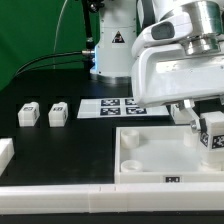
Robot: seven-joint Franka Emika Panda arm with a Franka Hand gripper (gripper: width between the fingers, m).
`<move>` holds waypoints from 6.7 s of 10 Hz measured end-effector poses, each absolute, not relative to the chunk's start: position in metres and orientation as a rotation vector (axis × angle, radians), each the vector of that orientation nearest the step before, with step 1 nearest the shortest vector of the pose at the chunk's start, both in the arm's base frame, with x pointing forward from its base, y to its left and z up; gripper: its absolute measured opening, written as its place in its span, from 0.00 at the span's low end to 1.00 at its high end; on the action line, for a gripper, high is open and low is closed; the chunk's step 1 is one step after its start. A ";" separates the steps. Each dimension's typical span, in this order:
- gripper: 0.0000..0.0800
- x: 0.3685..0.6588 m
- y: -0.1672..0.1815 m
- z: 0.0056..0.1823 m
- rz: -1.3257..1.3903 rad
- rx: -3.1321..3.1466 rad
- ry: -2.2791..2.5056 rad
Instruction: Assemble one leg
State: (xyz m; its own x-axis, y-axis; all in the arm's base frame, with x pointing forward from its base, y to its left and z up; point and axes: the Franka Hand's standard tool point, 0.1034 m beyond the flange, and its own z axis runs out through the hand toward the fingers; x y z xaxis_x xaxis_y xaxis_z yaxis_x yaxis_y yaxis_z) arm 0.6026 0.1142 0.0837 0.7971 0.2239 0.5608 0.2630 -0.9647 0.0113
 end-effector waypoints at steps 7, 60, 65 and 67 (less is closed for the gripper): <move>0.37 0.598 0.113 0.083 -0.915 -2.911 -0.395; 0.74 0.610 0.110 0.078 0.101 -2.403 1.815; 0.81 0.608 0.115 0.077 0.049 -2.803 1.086; 0.81 0.608 0.119 0.077 0.029 -2.891 0.820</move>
Offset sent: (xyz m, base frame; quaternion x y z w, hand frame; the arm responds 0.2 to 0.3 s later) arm -0.0170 0.0007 -0.0206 0.0071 0.0056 0.0089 0.9999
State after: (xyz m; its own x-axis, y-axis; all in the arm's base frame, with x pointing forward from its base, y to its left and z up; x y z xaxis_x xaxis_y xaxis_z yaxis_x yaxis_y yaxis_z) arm 0.6081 0.1187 0.0773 0.8516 -0.5212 -0.0555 -0.5238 -0.8425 -0.1260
